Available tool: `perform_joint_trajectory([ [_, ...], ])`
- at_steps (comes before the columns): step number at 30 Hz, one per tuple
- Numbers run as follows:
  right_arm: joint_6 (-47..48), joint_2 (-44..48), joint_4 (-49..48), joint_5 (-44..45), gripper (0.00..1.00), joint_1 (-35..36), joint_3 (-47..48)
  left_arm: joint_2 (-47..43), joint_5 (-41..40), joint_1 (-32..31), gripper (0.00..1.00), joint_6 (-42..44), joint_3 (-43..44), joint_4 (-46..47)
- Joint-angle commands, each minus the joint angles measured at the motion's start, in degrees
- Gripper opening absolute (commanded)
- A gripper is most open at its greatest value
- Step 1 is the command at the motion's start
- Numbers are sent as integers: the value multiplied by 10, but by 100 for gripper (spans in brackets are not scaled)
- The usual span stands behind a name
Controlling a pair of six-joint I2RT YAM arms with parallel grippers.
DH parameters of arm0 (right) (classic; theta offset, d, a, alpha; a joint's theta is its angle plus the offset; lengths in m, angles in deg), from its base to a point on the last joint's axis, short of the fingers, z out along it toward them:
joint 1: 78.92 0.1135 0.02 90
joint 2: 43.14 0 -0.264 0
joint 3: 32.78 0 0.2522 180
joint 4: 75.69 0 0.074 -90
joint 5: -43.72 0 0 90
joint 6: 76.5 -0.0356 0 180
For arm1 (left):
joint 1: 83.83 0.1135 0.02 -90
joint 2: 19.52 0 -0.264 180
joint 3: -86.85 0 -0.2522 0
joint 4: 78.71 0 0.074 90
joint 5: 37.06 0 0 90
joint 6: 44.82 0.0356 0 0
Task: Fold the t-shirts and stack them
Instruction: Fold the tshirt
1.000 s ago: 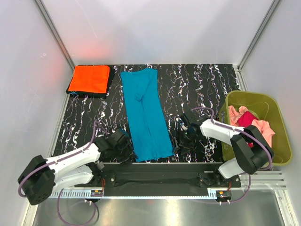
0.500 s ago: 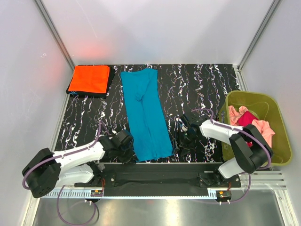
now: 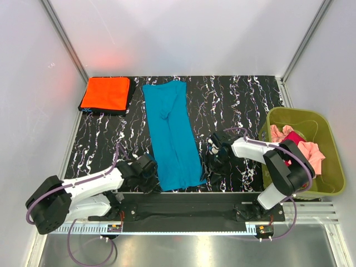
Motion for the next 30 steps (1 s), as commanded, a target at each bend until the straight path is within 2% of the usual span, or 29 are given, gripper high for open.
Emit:
perform_joint_trajectory([
  [1,23,-22,-24,58,59,-1,8,10,-28,-3,20,4,-6,-12],
  [8,21,-36,-27,82,53,-1,15,24,-27,-3,15,14,0,-11],
  [14,22,-51,-39,87,52,-1,19,34,-26,-3,15,19,7,-11],
  [21,22,-71,-58,80,41,-1,9,44,-23,-3,12,26,17,-21],
  [25,9,-60,-54,74,26,-1,7,36,-29,-3,10,29,20,-34],
  [26,4,-48,-54,65,17,-1,7,35,-31,-3,9,30,22,-38],
  [29,-7,-28,-48,46,0,-1,8,32,-36,-3,6,40,40,-68],
  [30,-9,-23,-44,38,0,-1,10,31,-38,-3,5,52,50,-77],
])
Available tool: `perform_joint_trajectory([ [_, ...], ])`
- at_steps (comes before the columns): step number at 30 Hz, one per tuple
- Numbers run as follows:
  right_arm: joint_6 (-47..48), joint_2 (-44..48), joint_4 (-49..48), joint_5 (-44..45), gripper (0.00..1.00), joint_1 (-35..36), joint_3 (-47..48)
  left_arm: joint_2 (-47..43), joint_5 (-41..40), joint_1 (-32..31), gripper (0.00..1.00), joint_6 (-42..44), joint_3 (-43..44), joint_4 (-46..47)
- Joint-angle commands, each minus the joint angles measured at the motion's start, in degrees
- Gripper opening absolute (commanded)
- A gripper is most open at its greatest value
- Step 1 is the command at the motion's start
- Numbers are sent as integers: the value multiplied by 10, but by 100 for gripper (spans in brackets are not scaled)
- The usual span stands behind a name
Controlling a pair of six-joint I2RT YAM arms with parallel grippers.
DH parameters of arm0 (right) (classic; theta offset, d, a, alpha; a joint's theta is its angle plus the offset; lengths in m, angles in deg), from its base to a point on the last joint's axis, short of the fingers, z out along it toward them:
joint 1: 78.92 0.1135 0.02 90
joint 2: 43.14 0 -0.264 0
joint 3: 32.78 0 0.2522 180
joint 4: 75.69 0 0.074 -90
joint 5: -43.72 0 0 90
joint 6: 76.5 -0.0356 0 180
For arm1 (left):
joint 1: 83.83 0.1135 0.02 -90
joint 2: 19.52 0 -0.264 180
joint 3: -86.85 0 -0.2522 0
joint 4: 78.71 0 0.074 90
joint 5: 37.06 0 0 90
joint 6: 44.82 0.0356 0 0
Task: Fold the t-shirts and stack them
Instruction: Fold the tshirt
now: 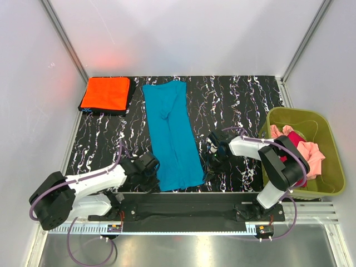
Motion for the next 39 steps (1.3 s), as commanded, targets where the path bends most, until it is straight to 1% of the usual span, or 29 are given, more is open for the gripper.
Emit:
perform_joint_trajectory([
  [1,-7,31,-21,21,0,-1,-5,-1,-47,-3,4,34,35,-72],
  [5,-16,69,12,5,0,-1,18,2,-85,-4,2,71,133,-149],
  [6,-17,72,22,5,0,-1,39,4,-87,-3,1,78,148,-168],
  [8,-19,63,50,1,0,-6,70,11,-79,12,0,92,172,-175],
  [9,-19,55,58,-6,0,-7,105,24,-77,19,0,109,202,-183],
  [11,-12,27,82,-7,0,-13,161,44,-89,43,0,128,237,-208],
  [12,-7,17,87,-8,0,-17,178,64,-102,52,0,152,270,-217],
  [14,0,-14,106,-7,0,-27,213,87,-112,85,0,178,304,-237],
  [15,5,-26,113,-7,0,-32,251,96,-114,99,0,202,331,-239],
  [16,17,-50,121,-3,0,-35,271,116,-114,127,0,214,340,-239],
  [17,20,-62,137,-3,0,-45,309,123,-112,142,0,224,351,-237],
  [18,27,-73,143,-4,0,-50,329,134,-109,155,0,244,363,-234],
  [19,36,-96,150,-5,0,-55,348,153,-106,182,0,254,385,-233],
  [20,40,-109,164,-4,0,-61,389,168,-104,193,0,264,401,-229],
  [21,46,-123,172,-4,0,-70,410,182,-103,205,0,285,416,-229],
  [22,57,-152,179,-6,0,-75,432,215,-103,224,0,295,451,-229],
  [23,61,-168,193,-10,0,-78,476,233,-103,233,0,304,469,-235],
  [25,75,-217,219,-19,0,-88,522,266,-101,256,0,327,504,-239],
  [26,77,-235,228,-21,0,-92,570,294,-98,263,0,339,532,-239],
  [27,82,-267,237,-22,0,-94,595,311,-94,274,0,346,548,-239],
  [32,88,-355,288,-32,0,-108,738,403,-86,301,0,375,646,-250],
  [34,88,-388,296,-40,0,-115,780,423,-80,312,0,378,664,-249],
  [39,83,-442,296,-60,0,-123,838,459,-69,332,0,383,693,-242],
])
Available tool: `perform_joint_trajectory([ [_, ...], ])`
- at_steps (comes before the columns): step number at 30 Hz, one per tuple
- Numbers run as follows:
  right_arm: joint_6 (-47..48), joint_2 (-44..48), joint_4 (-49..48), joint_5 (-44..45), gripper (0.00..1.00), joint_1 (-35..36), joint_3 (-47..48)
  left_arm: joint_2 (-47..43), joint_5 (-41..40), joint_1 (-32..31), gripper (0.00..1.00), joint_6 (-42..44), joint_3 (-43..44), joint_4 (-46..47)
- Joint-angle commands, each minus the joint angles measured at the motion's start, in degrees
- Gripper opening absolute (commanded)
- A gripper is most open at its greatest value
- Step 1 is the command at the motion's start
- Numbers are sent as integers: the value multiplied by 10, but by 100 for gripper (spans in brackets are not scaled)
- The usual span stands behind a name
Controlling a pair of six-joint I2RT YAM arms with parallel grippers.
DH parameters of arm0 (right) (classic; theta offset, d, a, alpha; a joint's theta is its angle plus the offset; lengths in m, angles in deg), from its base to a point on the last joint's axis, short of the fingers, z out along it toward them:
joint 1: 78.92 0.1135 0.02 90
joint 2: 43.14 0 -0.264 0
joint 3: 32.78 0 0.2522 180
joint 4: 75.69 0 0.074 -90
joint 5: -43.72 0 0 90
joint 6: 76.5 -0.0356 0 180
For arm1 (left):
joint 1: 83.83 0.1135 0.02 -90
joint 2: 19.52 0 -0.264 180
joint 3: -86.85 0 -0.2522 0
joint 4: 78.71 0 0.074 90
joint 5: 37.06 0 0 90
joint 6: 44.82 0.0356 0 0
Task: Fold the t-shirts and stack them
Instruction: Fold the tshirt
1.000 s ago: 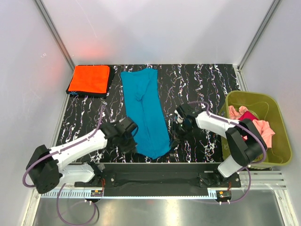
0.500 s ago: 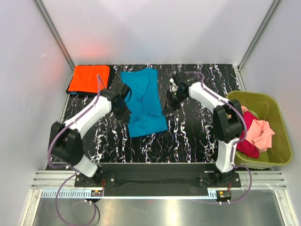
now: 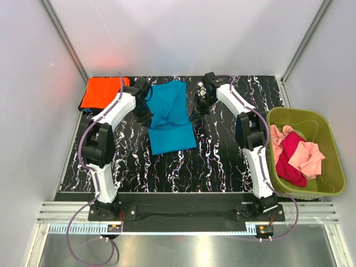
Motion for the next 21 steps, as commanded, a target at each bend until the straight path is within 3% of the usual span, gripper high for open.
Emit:
perform_joint_trajectory([
  [1,6,-21,16,-33,0,-8,55,16,13,14,0,20,36,3],
  [21,-41,-77,-43,-59,3,-17,80,93,58,42,6,34,83,42],
])
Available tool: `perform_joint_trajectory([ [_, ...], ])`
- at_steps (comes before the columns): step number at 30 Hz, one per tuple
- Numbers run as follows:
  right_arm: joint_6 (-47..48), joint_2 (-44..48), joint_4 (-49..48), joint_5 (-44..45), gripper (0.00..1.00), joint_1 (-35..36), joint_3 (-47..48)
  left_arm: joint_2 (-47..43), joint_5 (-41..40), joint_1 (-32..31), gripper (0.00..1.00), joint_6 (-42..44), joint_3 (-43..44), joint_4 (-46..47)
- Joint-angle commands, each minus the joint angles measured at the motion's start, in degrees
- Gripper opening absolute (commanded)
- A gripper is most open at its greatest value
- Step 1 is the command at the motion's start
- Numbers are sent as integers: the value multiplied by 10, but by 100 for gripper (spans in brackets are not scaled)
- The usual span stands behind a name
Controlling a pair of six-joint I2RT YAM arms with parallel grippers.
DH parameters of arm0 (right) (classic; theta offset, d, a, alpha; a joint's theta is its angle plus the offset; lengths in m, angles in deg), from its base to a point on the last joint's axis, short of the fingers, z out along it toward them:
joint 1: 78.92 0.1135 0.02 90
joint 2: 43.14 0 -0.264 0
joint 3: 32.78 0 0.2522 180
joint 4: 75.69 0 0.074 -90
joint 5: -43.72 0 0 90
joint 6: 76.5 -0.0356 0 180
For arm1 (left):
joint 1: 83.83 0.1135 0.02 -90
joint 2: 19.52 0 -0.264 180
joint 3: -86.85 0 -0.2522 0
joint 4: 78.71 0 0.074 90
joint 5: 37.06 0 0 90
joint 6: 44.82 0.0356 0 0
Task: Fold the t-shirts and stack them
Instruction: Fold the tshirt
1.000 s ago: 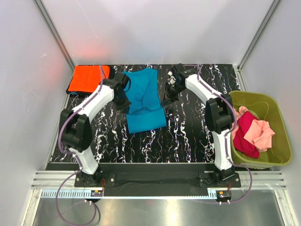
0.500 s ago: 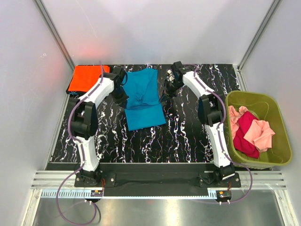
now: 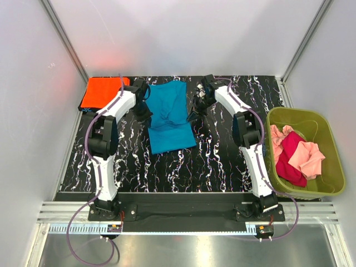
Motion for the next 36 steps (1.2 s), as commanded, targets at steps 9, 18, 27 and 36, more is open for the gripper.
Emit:
perform_joint_trajectory([
  [9,-42,-10,-59,-4,3,-15,29,32,13,16,6,15,81,22],
  [18,-57,-33,-86,-15,8,-29,42,69,13,24,14,20,109,23],
  [27,-127,-92,-109,-82,47,-41,190,77,-76,42,46,41,284,-63],
  [36,-4,46,-48,-13,45,-29,34,-109,55,9,42,53,-5,118],
])
